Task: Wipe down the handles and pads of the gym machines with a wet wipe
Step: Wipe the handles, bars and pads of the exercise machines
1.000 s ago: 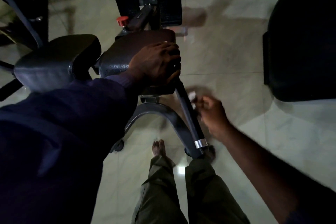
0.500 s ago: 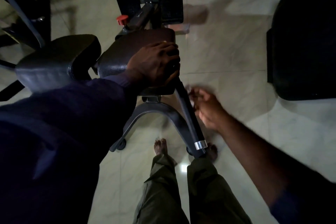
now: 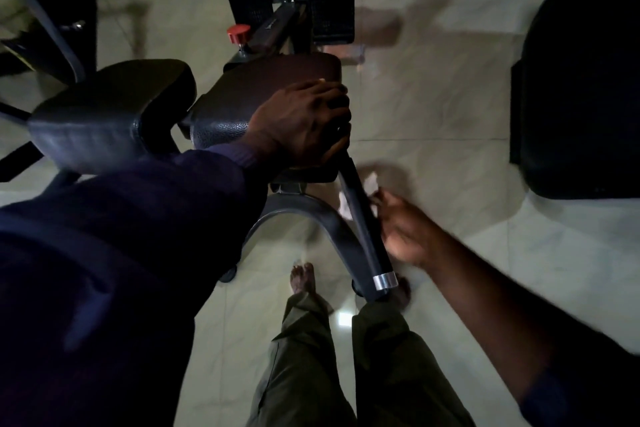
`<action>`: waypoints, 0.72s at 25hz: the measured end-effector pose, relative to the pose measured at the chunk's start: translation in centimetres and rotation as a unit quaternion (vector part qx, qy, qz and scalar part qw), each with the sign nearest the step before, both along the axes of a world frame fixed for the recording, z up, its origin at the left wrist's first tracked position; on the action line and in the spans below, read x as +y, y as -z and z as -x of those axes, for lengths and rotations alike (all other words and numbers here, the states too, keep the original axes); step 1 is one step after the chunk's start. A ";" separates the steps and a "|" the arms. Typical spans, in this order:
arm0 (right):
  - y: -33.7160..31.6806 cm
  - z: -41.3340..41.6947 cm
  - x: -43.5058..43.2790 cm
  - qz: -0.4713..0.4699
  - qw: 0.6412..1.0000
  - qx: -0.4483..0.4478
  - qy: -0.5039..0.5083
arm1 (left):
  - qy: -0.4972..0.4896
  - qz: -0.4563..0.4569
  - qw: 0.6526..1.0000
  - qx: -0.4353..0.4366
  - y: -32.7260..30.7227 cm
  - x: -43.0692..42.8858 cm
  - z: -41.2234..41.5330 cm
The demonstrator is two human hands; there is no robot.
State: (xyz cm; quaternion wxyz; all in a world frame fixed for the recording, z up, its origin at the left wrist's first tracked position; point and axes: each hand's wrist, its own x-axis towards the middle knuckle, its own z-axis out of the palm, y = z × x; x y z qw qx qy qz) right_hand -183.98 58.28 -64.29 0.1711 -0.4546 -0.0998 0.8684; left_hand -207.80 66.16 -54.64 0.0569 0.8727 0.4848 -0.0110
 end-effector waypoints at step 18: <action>-5.7 -0.3 1.7 -0.768 0.412 -0.251 -0.422 | 0.000 -0.048 0.998 -0.036 0.1 -0.4 0.2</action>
